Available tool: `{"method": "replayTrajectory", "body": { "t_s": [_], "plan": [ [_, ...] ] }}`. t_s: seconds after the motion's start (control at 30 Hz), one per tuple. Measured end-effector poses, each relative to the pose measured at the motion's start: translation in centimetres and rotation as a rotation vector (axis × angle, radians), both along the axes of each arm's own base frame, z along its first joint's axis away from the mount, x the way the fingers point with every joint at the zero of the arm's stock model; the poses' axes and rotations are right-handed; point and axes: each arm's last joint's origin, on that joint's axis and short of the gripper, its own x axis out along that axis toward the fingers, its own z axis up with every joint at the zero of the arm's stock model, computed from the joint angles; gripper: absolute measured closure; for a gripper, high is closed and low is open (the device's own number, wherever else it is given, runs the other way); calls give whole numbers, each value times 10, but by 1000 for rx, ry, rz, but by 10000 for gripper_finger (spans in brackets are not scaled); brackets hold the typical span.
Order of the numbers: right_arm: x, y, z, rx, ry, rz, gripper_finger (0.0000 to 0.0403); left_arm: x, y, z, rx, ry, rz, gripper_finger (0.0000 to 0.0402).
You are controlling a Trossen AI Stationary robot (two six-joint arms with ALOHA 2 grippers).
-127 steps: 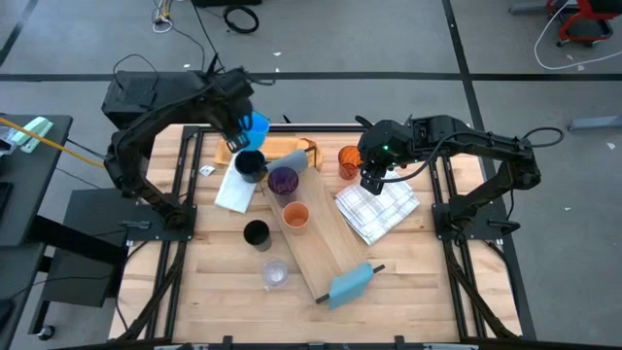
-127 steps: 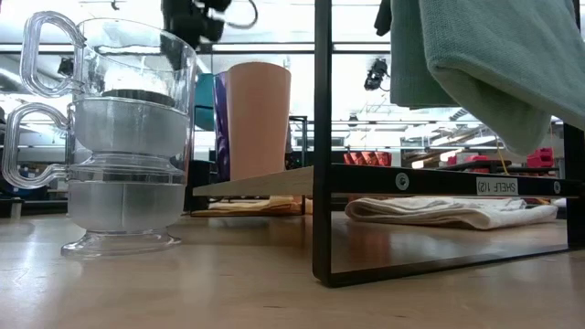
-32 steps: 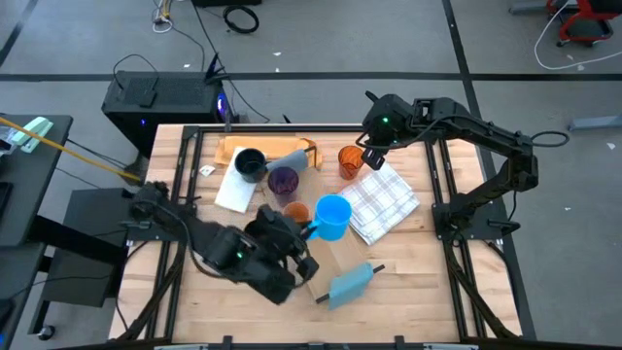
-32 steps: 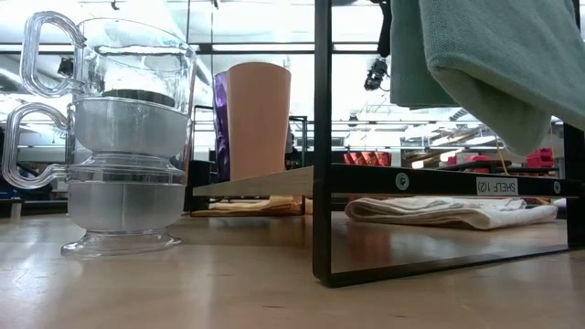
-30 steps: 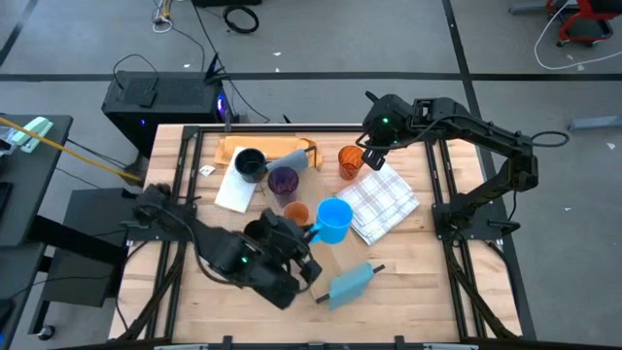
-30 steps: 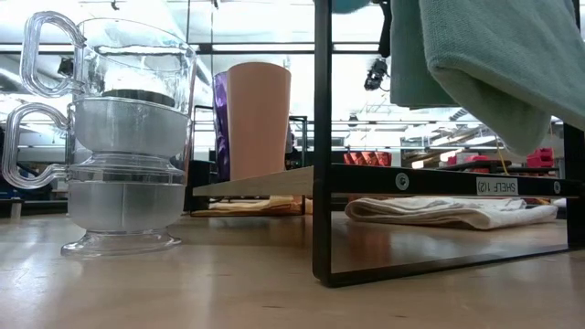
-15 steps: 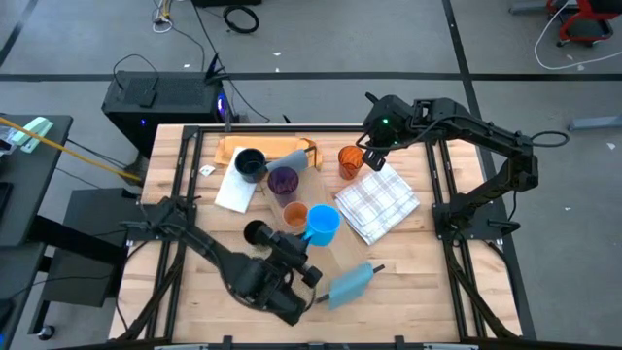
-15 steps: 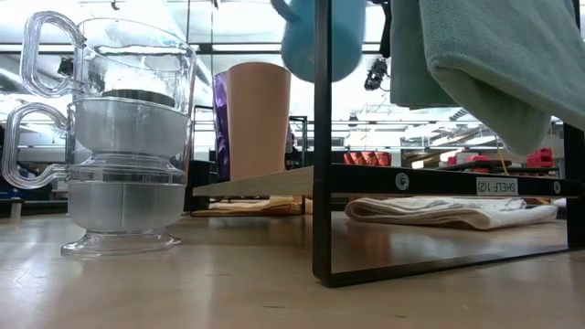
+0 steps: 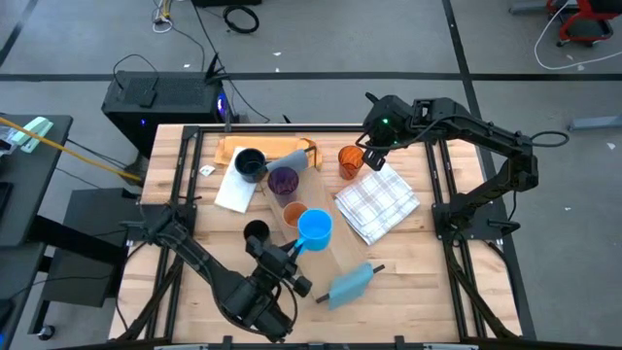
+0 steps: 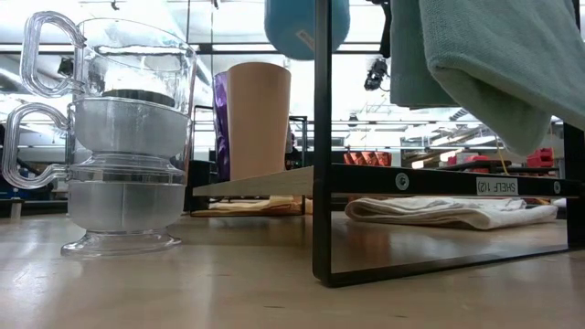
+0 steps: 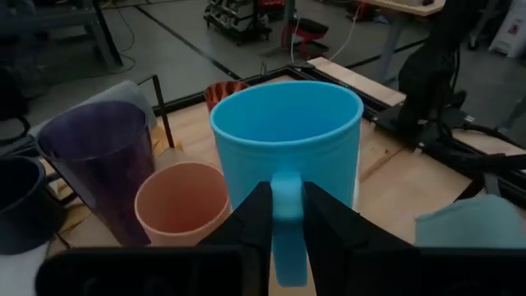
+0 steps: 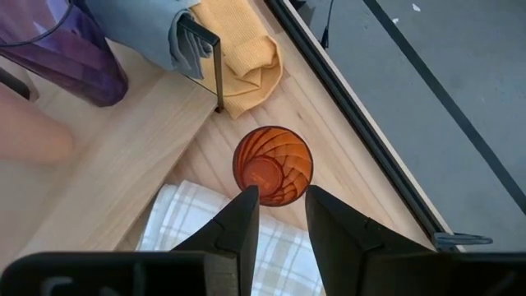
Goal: Stack small to large cups/mugs on shelf
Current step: Put the light blue mug on the shelf
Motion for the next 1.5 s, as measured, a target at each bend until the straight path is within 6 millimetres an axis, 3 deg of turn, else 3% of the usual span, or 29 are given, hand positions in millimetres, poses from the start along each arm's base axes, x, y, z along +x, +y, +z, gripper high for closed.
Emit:
{"method": "replayTrajectory", "body": {
  "t_s": [0.8, 1.17, 1.5],
  "plan": [
    [0, 0, 0, 2, 4, 0, 298, 9, -19, -53, 30, -67, 61, 347],
    [-1, 0, -1, 4, 11, 0, 298, 12, -23, -66, 88, -37, 43, 345],
    [-2, 1, -1, 7, 21, 0, 300, 1, -21, -103, 80, -55, 71, 341]
  ]
}}
